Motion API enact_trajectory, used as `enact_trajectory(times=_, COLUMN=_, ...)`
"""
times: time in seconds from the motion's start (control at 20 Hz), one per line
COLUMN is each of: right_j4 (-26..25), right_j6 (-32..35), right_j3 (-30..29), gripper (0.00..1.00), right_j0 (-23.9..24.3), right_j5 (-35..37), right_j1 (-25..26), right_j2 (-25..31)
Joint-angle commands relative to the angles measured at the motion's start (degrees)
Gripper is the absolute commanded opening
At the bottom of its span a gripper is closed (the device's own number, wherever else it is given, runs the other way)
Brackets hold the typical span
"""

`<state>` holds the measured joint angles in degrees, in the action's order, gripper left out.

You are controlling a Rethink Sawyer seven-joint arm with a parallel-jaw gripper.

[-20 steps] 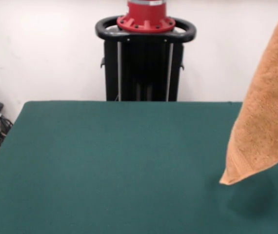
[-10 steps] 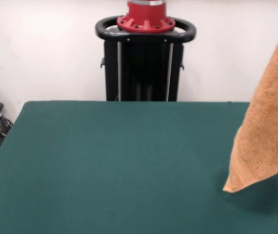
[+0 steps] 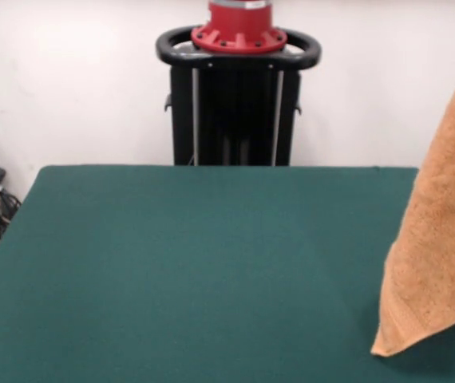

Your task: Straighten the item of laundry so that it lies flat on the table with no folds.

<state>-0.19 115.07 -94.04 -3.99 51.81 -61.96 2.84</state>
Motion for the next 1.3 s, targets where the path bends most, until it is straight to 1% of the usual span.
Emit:
enact_trajectory(times=0.05, right_j4=2.85, right_j6=0.44, right_j3=-12.58, gripper=0.00, right_j0=4.31, right_j5=-4.03, right_j1=-3.25, right_j2=-0.10)
enact_trajectory(times=0.3, right_j4=3.04, right_j6=-4.12, right_j3=-18.01, gripper=0.00, right_j0=7.86, right_j5=-7.06, right_j1=-5.96, right_j2=1.06)
enact_trajectory(times=0.6, right_j4=2.95, right_j6=-8.21, right_j3=-22.46, gripper=0.00, right_j0=12.10, right_j5=-7.85, right_j1=-8.80, right_j2=2.60)
enact_trajectory(times=1.0, right_j4=3.41, right_j6=-12.90, right_j3=-26.30, gripper=0.00, right_j0=17.52, right_j5=-8.11, right_j1=-11.84, right_j2=4.75)
enact_trajectory(times=1.15, right_j4=2.57, right_j6=-14.07, right_j3=-27.33, gripper=0.00, right_j0=19.55, right_j5=-8.76, right_j1=-12.11, right_j2=5.33)
enact_trajectory(times=1.3, right_j4=1.26, right_j6=-14.89, right_j3=-28.01, gripper=0.00, right_j0=21.81, right_j5=-10.22, right_j1=-11.30, right_j2=5.99)
